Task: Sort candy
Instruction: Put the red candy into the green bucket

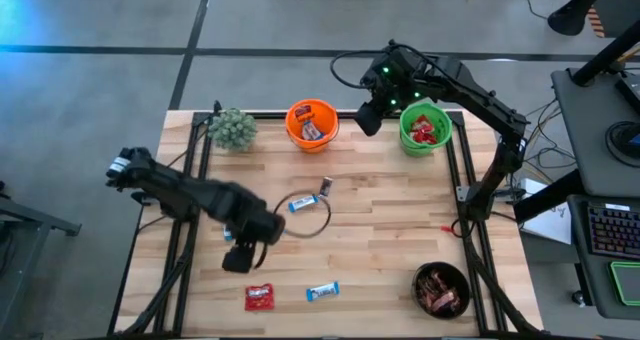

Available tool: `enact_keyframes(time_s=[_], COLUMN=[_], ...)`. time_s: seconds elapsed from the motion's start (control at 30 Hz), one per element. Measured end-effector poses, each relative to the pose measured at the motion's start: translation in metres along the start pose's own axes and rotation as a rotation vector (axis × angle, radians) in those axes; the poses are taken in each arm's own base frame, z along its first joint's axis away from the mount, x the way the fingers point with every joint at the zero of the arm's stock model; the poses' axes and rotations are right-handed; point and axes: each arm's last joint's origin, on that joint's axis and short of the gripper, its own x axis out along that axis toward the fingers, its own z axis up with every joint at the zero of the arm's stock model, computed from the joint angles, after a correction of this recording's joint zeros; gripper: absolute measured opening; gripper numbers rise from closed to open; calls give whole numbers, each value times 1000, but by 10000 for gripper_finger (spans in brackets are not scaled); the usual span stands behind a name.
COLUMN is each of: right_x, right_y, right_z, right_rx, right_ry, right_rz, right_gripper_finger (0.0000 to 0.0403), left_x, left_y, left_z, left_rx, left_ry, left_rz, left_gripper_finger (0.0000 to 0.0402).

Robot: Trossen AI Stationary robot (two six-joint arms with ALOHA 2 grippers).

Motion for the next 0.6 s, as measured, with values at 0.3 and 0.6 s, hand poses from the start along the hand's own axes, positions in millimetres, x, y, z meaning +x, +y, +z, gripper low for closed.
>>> enact_keyframes(time_s=[0.3, 0.6], right_x=[0, 2], right_y=[3, 12], right_z=[-1, -3], right_rx=[73, 49], right_ry=[1, 8], right_rz=[6, 24], right_gripper_finger=[160, 160], left_x=[46, 57], left_y=[-21, -31], left_z=[-20, -6], left_rx=[-22, -33], left_ry=[93, -98], left_rz=[64, 29], left_gripper_finger=[207, 207])
